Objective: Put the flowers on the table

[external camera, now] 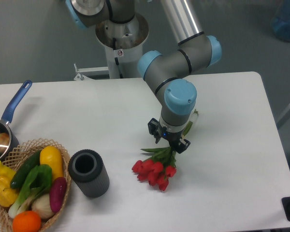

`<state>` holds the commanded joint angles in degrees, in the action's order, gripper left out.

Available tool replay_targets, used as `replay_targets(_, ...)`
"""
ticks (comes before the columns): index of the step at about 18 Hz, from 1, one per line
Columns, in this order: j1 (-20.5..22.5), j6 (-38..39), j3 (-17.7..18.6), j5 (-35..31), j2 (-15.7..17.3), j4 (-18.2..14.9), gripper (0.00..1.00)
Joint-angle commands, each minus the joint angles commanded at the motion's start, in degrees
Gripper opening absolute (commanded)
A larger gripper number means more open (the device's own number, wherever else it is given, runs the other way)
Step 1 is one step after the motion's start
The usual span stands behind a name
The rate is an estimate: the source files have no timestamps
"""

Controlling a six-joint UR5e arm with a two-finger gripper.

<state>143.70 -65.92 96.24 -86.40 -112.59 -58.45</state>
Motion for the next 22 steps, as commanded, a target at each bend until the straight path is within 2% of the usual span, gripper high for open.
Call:
replay_targets(3,0.00,0.61,-0.27,0.35,1.93,0.00,1.00)
replay_targets(7,0.53,2.71,-0.27,1.93,2.55,1.76,1.00)
replay_targets(11,0.44,3.34,-1.93,2.02,4.39,2.11,1.00)
replay_targets(15,0.44,3.16,-3.34,2.02,5.19,6.06,1.00)
replay_targets(22,0.70,2.90,-3.43,1.93,6.86,6.42,1.00)
